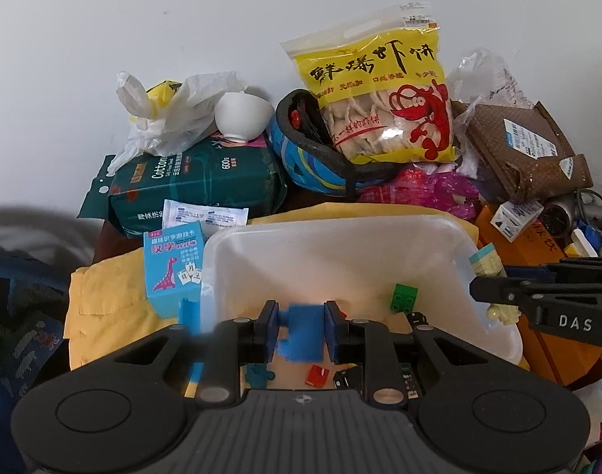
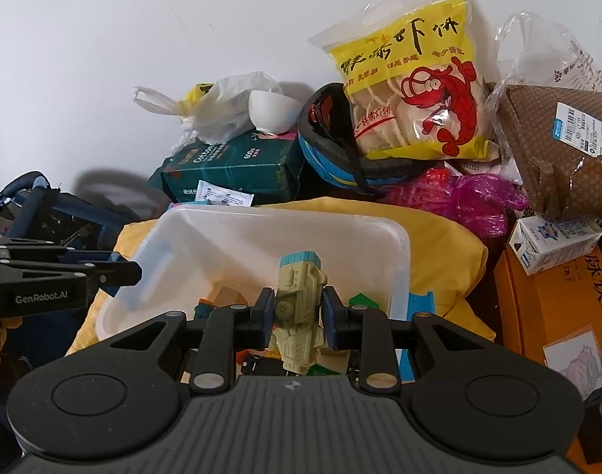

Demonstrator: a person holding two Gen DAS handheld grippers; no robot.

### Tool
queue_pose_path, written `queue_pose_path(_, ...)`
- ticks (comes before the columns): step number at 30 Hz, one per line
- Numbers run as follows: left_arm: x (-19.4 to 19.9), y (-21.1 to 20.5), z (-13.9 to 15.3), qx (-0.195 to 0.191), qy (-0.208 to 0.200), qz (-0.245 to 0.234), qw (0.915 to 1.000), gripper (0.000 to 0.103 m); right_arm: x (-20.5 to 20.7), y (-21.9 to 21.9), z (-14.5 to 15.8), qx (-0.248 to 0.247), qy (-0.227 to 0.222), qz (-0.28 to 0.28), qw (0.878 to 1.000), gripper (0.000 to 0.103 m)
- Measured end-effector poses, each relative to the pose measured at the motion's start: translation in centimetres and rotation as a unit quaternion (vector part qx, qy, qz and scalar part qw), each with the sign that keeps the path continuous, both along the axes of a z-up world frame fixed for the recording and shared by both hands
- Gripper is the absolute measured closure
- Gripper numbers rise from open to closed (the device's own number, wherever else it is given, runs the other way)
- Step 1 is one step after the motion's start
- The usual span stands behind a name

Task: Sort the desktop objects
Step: 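Carry the blue brick and olive figure over the white bin and open both tools, then grasp the blue duplo stack with the left tool while the right grasps the black toy car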

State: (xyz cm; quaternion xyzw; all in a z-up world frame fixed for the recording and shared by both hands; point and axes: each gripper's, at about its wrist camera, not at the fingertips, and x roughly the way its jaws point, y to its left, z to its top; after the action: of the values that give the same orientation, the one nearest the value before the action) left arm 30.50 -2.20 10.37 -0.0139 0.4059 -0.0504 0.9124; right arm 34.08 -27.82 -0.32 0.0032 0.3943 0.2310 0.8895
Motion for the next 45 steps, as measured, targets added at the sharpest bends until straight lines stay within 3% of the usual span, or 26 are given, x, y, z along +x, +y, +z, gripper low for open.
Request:
queue_pose_path(3, 0.2, -0.1, 0.0, 0.003, -0.005, 0.004, 1.0, 0.049, 0.4, 0.2, -0.3, -0.009, 0.001, -0.004, 1.0, 0.071)
queue_pose_path(4, -0.1, -0.1, 0.0, 0.01, -0.014, 0.011, 0.9998, 0.044, 0.5, 0.2, -0.4, -0.014, -0.002, -0.007, 1.0, 0.058)
queue_pose_path(6, -1.0, -0.1, -0.4, 0.018, -0.028, 0.01, 0.9994, 0.043, 0.3, 0.0, -0.5, -0.018, -0.014, -0.018, 1.0, 0.038)
queue_pose_path(7, -1.5, 0.0, -0.8, 0.017, -0.026, 0.005, 0.9995, 0.043, 0.0, -0.4, -0.5, -0.013, -0.021, -0.019, 0.999, 0.038)
queue_pose_path(15, -11.4, 1.6, -6.4, -0.009, -0.042, -0.01, 0.999, 0.043, -7.1, -2.7, -2.1, 0.027, -0.045, 0.009, 0.999, 0.04)
queue_pose_path(22, -17.7, 0.6, -12.7, -0.017, 0.004, -0.032, 0.9993, 0.043, -15.6, -1.2, -9.9, -0.007, 0.016, 0.049, 0.999, 0.041)
queue_pose_path(26, -18.2, -0.4, -14.2, -0.006, 0.012, -0.052, 0.9985, 0.043, -17.8, 0.3, -13.2, -0.027, 0.045, 0.062, 0.997, 0.042)
queue_pose_path(32, -16.9, -1.0, -15.1, 0.0, 0.006, -0.047, 0.9989, 0.046, -18.0, 1.5, -14.6, -0.043, 0.056, 0.067, 0.995, 0.043)
queue_pose_path(33, -16.7, -1.1, -15.3, -0.002, 0.007, -0.05, 0.9987, 0.052, -18.1, 1.5, -14.7, -0.043, 0.055, 0.069, 0.995, 0.043)
queue_pose_path(34, -16.8, -1.3, -15.5, -0.003, 0.01, -0.056, 0.9984, 0.067, -17.9, 1.7, -14.8, -0.043, 0.055, 0.071, 0.995, 0.043)
queue_pose_path(38, -16.8, -1.9, -15.6, 0.002, 0.006, -0.073, 0.9973, 0.07, -17.9, 2.0, -15.6, -0.05, 0.056, 0.066, 0.995, 0.045)
queue_pose_path(42, -17.1, -1.3, -15.0, -0.004, 0.002, -0.067, 0.9977, 0.07, -17.5, 2.3, -16.0, -0.046, 0.054, 0.068, 0.995, 0.054)
queue_pose_path(43, -17.2, -1.0, -14.8, -0.008, -0.001, -0.061, 0.9981, 0.07, -17.5, 2.3, -16.0, -0.046, 0.053, 0.075, 0.995, 0.071)
queue_pose_path(45, -17.5, -0.2, -14.0, -0.018, -0.009, -0.05, 0.9985, 0.07, -17.5, 2.1, -15.6, -0.044, 0.049, 0.081, 0.995, 0.07)
